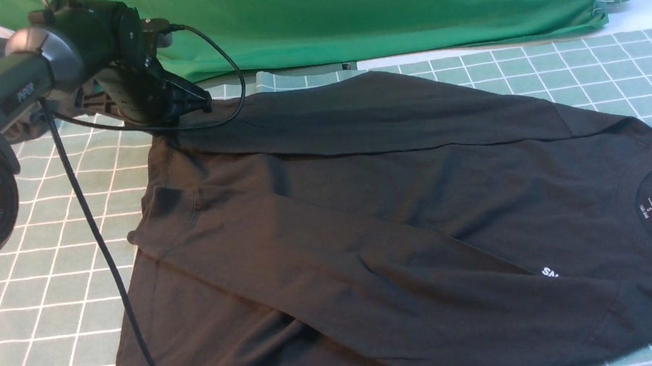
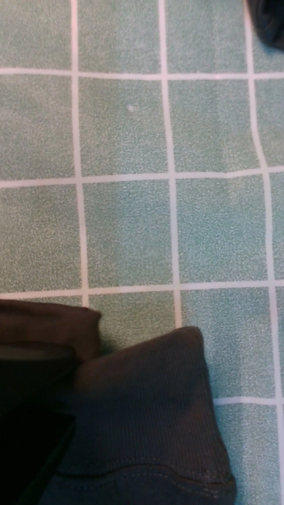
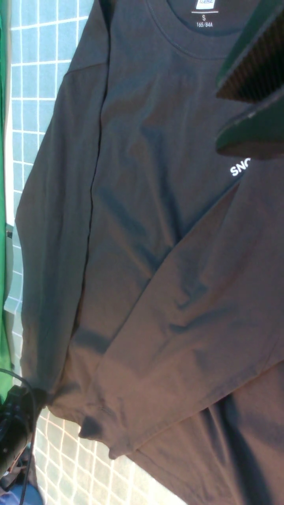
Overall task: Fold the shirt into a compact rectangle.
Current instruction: 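Grab the top left corner of the dark shirt with the left gripper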
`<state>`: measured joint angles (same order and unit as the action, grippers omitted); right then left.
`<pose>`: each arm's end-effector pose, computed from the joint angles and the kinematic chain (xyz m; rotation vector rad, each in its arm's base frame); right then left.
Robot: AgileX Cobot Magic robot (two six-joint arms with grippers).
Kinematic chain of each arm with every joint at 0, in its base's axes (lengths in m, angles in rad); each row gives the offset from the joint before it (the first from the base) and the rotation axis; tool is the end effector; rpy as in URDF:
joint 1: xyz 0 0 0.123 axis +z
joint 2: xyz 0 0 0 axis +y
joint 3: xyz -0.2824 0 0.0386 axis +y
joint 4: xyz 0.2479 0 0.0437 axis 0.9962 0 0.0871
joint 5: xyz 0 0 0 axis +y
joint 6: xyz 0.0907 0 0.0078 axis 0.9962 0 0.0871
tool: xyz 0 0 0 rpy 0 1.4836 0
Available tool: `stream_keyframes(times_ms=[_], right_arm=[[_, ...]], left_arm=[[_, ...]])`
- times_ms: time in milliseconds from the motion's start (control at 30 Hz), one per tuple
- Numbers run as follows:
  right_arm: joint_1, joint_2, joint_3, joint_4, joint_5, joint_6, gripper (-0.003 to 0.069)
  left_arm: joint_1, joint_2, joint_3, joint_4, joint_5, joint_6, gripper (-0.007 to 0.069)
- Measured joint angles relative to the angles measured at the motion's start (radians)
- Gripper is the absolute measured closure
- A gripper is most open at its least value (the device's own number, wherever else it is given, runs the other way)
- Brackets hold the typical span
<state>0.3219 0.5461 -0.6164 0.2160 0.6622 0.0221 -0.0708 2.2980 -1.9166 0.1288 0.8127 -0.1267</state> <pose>0.0933 0.0438 0.3208 -0.2165 2.0794 0.4519 0.5030 -0.0272 0.1756 0.0142 2.6681 0.0900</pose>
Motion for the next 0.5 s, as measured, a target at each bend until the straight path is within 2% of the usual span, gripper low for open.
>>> stream_keyframes(times_ms=[33,67,100,200,500], right_arm=[[0.0,0.0,0.0,0.0,0.0,0.0,0.0528],[0.0,0.0,0.0,0.0,0.002,0.0,0.0528],[0.0,0.0,0.0,0.0,0.002,0.0,0.0528],[0.0,0.0,0.0,0.0,0.005,0.0,0.0526],[0.0,0.0,0.0,0.0,0.026,0.0,0.0525]], left_arm=[[0.0,0.0,0.0,0.0,0.001,0.0,0.0472],[0.0,0.0,0.0,0.0,0.003,0.004,0.0412],[0.0,0.0,0.0,0.0,0.003,0.004,0.0405],[0.0,0.0,0.0,-0.026,0.01,0.048,0.0322],[0.0,0.024,0.0,-0.033,0.018,0.068,0.0295]])
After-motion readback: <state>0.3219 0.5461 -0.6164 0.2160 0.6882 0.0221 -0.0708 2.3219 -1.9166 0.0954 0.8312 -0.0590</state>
